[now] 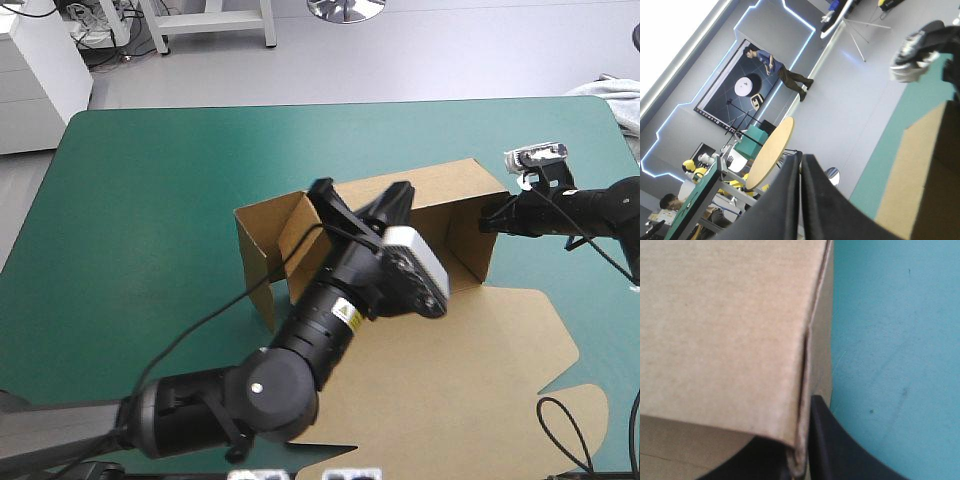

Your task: Fold the box

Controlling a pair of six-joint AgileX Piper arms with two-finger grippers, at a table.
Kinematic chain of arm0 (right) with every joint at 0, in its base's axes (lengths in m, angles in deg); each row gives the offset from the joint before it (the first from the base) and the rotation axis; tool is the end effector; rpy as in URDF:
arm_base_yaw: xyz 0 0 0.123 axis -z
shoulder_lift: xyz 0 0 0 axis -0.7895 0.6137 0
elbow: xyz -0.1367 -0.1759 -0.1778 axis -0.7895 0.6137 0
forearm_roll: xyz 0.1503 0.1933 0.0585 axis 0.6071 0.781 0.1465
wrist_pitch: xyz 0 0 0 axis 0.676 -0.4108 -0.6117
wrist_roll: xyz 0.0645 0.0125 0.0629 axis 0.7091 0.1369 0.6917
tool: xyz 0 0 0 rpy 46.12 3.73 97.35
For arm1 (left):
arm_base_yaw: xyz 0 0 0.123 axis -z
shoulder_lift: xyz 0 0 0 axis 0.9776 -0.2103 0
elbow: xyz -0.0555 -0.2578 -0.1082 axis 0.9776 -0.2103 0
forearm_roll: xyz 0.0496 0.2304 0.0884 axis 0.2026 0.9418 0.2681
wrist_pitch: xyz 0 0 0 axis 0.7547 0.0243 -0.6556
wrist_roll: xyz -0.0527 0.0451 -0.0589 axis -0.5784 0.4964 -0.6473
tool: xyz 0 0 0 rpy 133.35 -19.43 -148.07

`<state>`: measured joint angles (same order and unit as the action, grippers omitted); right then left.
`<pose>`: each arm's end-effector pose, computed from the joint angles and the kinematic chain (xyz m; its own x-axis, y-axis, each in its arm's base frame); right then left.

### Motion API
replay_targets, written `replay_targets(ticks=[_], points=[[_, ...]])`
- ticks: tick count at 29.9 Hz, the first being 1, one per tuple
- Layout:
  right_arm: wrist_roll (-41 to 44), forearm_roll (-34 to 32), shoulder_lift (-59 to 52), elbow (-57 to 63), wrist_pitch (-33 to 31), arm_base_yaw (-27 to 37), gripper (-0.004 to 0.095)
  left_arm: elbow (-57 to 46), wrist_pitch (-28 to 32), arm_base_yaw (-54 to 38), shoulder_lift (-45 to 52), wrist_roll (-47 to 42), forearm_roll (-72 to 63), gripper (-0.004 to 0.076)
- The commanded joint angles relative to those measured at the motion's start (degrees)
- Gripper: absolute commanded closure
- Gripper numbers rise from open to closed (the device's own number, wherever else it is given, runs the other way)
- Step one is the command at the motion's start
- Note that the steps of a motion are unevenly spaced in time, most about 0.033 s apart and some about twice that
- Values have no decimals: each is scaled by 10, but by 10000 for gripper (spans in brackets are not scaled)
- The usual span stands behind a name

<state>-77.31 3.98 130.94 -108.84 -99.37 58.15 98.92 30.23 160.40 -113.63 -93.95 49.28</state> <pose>0.3095 0.0138 0.3063 -0.6905 -0.2191 -0.6894 -0.4645 0.8649 0.1904 0.1097 -0.3042 0.4372 0.4556 0.6608 -0.5965 0.2989 0.5176 0.8017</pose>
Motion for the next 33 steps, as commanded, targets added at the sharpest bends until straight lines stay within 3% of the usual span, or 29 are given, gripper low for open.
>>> replay_targets(ticks=[1,5,11,20,28,33], points=[[23,-5,4,-15,-12,-24,907,19,5,-42,65,-11,0,729],[72,-23,4,-45,-4,-62,907,19,41,-131,107,-7,-76,729],[185,-124,4,-109,-18,-116,907,19,80,-273,143,20,-176,729],[333,-182,4,-207,-110,-161,906,19,96,-464,148,178,-420,729],[386,-200,13,-251,-228,-162,907,19,112,-673,147,333,-693,729],[409,-203,31,-251,-228,-173,907,19,102,-783,147,439,-832,729]])
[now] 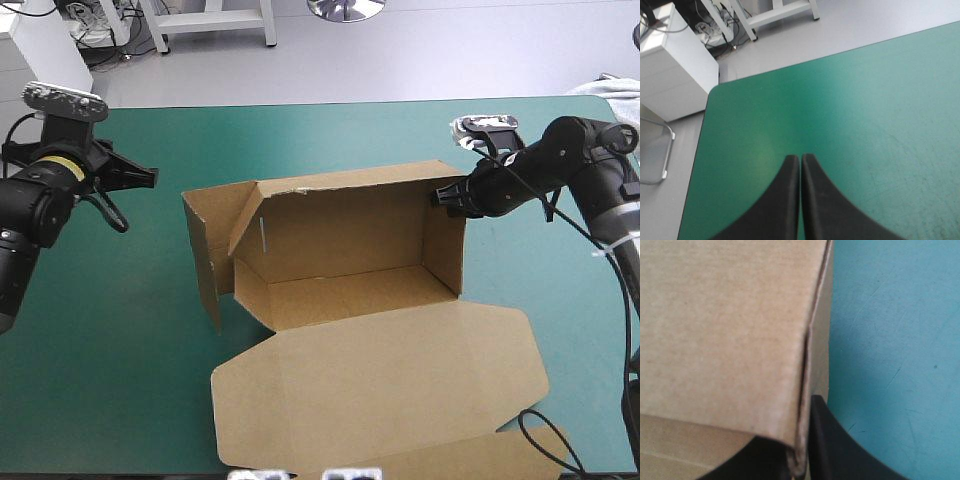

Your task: Fold the box

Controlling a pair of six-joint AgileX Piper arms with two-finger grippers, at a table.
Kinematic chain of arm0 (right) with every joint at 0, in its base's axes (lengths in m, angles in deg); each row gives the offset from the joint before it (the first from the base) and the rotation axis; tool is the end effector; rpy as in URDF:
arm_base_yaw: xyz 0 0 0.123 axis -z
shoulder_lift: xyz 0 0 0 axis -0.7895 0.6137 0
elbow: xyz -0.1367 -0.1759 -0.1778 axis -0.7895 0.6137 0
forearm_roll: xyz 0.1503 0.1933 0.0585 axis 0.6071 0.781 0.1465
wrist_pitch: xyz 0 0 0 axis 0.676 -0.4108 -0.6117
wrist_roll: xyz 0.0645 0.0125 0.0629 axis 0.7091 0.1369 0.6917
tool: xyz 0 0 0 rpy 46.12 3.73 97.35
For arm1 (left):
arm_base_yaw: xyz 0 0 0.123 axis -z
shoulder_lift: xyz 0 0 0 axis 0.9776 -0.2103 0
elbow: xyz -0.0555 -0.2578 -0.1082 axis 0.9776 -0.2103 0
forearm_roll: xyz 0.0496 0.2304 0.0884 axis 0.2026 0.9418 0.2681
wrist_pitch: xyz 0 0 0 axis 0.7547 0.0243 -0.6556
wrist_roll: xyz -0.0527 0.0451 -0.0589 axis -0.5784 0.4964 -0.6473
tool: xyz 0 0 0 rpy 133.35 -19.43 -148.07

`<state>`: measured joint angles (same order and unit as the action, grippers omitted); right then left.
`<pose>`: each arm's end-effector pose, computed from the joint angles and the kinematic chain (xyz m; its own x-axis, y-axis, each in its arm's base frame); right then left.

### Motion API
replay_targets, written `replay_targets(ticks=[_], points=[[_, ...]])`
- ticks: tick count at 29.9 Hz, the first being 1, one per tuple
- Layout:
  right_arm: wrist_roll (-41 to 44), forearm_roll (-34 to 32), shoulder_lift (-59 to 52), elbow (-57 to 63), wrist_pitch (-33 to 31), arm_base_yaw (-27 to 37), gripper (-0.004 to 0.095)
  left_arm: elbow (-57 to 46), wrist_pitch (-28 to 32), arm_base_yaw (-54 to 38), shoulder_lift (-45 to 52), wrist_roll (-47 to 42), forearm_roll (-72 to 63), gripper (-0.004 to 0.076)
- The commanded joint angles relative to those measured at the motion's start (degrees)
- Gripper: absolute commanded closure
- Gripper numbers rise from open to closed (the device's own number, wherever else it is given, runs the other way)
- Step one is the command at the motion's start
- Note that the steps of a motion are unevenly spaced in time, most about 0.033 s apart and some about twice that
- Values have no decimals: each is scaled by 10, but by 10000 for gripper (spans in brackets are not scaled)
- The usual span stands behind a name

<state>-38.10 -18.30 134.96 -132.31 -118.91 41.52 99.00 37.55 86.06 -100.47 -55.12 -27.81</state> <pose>0.3091 0.0872 0.3775 -0.8425 -0.2192 -0.4922 -0.3771 0.8923 0.2481 0.2587 -0.0211 0.4433 -0.4442 0.2825 -0.8502 0.0861 0.9580 0.2734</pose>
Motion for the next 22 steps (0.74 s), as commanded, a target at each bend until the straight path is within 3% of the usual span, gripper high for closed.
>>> replay_targets(ticks=[1,10,16,19,22], points=[[20,17,-1,-16,-33,-9,907,18,23,-55,15,57,-70,729],[16,5,117,-32,-25,-28,907,10,-30,-118,9,57,-124,729],[-2,10,165,-47,29,-36,884,6,-48,-118,-2,66,-151,729],[-3,10,168,-47,71,-48,805,6,-46,-118,-6,75,-163,729],[-10,7,168,-48,106,-60,645,6,-46,-118,-12,77,-164,729]])
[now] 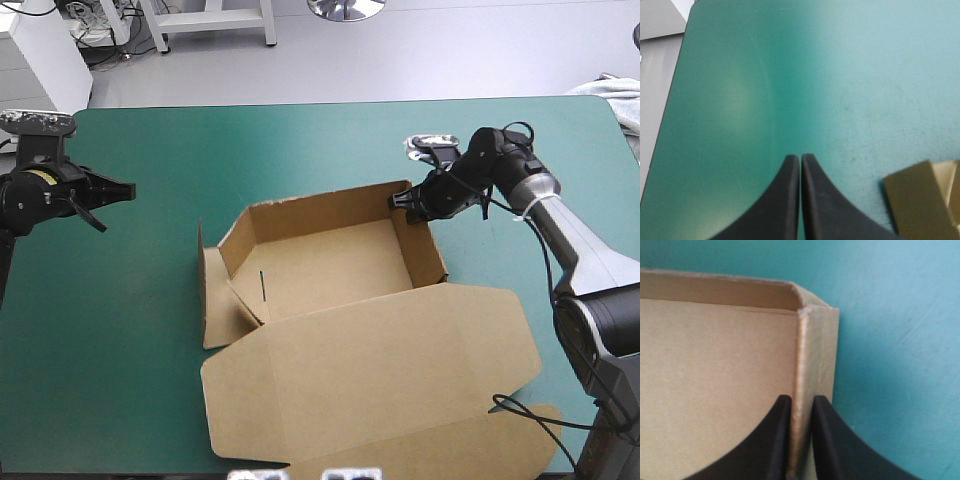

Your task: Fold the box

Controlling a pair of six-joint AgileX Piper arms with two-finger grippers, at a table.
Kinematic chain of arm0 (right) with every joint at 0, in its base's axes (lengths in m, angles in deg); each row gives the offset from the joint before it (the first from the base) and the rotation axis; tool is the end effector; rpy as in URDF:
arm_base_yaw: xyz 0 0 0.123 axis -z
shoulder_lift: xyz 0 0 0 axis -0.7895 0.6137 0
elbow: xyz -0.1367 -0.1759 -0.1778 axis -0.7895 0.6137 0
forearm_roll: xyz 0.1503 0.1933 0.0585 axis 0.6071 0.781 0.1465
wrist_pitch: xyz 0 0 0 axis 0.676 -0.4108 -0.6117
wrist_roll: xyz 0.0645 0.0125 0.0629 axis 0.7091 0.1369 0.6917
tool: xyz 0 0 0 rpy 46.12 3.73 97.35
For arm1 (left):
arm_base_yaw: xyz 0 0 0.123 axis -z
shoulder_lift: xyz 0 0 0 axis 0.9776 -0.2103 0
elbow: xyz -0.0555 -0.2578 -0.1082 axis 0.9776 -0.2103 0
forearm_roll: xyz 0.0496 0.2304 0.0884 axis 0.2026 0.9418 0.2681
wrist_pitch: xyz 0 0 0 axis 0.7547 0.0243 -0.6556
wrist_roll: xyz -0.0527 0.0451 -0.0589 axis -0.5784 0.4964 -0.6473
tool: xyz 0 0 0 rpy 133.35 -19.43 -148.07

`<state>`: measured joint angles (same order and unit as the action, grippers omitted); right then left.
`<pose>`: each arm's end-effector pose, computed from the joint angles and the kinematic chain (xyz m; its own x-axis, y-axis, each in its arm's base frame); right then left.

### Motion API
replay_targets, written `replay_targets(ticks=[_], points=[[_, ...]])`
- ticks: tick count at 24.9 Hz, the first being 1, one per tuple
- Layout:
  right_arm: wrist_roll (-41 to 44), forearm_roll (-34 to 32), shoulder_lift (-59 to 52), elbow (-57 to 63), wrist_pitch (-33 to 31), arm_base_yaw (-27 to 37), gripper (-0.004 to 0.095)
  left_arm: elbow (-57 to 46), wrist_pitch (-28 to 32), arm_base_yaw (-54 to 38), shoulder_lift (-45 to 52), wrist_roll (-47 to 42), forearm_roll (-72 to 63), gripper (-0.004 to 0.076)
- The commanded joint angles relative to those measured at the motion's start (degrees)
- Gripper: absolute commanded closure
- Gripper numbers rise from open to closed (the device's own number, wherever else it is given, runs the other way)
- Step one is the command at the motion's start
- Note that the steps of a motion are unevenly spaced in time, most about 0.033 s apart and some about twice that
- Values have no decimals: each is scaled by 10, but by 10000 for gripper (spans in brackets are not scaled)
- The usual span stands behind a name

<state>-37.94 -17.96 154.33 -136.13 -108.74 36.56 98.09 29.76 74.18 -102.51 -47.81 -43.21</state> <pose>0.3869 0.1357 0.2791 -0.8833 -0.2476 -0.3981 -0.3707 0.8887 0.2699 0.2635 0.0166 0.4166 -0.6291 0.1080 -0.7698 0.0327 0.9931 0.1126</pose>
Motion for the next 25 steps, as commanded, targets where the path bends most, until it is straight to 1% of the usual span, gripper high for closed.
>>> replay_targets(ticks=[1,3,4,9,14,17,18,21,24,25], points=[[-12,3,-25,-13,9,-13,591,15,31,1,7,4,-11,729],[-12,4,-25,-21,12,-13,518,15,31,1,3,4,-13,729],[-12,1,-25,-27,10,-13,502,15,29,1,0,6,-13,729],[-12,-44,-25,-87,-33,-13,503,15,25,1,-7,6,-14,729],[-12,-97,-25,-181,-89,-13,503,15,18,1,-10,6,-14,729],[-8,-113,-25,-237,-113,-12,504,15,14,1,-10,6,-16,729],[2,-113,-25,-274,-134,-12,504,15,6,1,-10,3,-16,729],[29,-111,-33,-336,-134,-12,504,15,-27,1,-10,3,-26,729],[43,-113,-52,-326,-135,-12,504,15,-46,1,-10,3,-45,731],[43,-113,-65,-305,-135,-12,503,15,-55,1,-10,3,-49,731]])
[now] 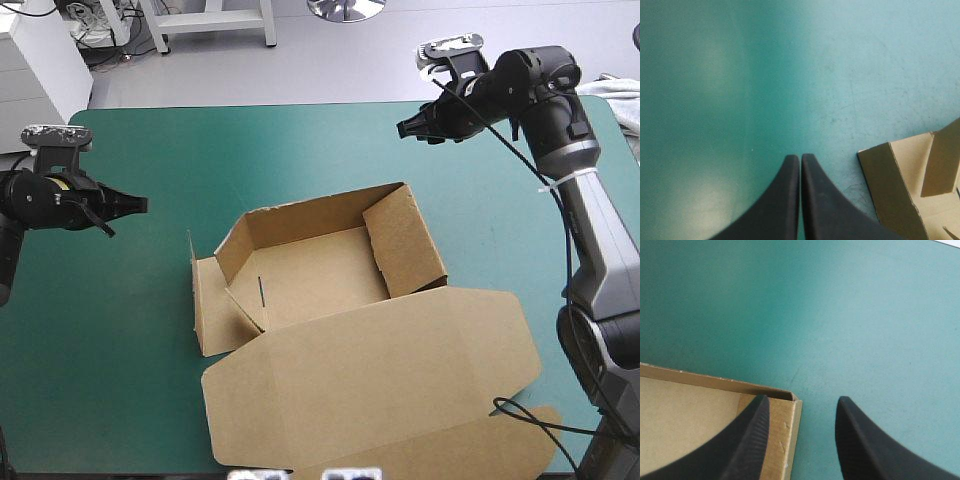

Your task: Fold the box

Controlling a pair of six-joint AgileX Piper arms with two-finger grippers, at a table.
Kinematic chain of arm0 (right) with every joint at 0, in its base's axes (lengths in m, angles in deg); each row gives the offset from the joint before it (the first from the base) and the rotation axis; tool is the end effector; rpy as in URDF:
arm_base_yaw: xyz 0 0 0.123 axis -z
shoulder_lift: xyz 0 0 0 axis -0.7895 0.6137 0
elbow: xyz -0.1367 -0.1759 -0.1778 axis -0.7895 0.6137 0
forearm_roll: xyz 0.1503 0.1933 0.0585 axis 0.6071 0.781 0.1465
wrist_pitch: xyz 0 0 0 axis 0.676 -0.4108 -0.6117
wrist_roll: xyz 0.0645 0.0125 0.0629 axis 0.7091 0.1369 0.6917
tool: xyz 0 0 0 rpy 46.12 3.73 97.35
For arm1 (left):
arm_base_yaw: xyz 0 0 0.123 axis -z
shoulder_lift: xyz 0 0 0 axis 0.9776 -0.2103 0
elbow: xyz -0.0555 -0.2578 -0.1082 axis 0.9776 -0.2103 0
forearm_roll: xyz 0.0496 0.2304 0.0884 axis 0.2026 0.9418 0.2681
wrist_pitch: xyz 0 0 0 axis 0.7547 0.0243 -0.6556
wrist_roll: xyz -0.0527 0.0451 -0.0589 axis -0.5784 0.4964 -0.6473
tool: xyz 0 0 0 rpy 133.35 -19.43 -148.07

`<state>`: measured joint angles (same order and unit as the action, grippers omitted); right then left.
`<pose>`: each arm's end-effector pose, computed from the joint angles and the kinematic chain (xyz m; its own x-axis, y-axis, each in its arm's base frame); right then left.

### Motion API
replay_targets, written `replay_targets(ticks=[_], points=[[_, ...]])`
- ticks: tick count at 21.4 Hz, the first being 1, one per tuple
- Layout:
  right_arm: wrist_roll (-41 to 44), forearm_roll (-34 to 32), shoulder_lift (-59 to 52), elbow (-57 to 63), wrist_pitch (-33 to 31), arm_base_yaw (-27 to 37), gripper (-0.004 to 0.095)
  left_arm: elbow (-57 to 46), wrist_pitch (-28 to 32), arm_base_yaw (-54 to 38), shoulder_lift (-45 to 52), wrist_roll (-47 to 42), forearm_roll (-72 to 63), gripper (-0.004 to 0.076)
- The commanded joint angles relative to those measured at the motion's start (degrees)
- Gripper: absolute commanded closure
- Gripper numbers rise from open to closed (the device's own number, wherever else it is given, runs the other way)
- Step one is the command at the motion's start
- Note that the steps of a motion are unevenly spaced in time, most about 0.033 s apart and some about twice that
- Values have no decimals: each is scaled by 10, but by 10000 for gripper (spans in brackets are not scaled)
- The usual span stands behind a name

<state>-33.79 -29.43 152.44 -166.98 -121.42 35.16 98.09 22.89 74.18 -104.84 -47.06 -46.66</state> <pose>0.3766 0.1287 0.4349 -0.6819 -0.2802 -0.6756 -0.4298 0.9009 0.0602 0.2678 0.0123 0.3981 -0.7397 0.0816 -0.6680 0.0687 0.9966 0.0456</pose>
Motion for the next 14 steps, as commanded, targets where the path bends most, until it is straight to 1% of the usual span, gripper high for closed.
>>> replay_targets(ticks=[1,5,8,14], points=[[2,2,-52,14,-8,2,503,15,10,1,14,-4,-15,731],[-29,12,-84,122,-8,2,503,15,-15,1,14,-4,-15,732],[-39,41,-84,162,-7,2,503,15,-23,1,14,-4,-15,732],[-53,45,-67,217,-7,2,504,15,-23,1,14,-4,-39,732]])
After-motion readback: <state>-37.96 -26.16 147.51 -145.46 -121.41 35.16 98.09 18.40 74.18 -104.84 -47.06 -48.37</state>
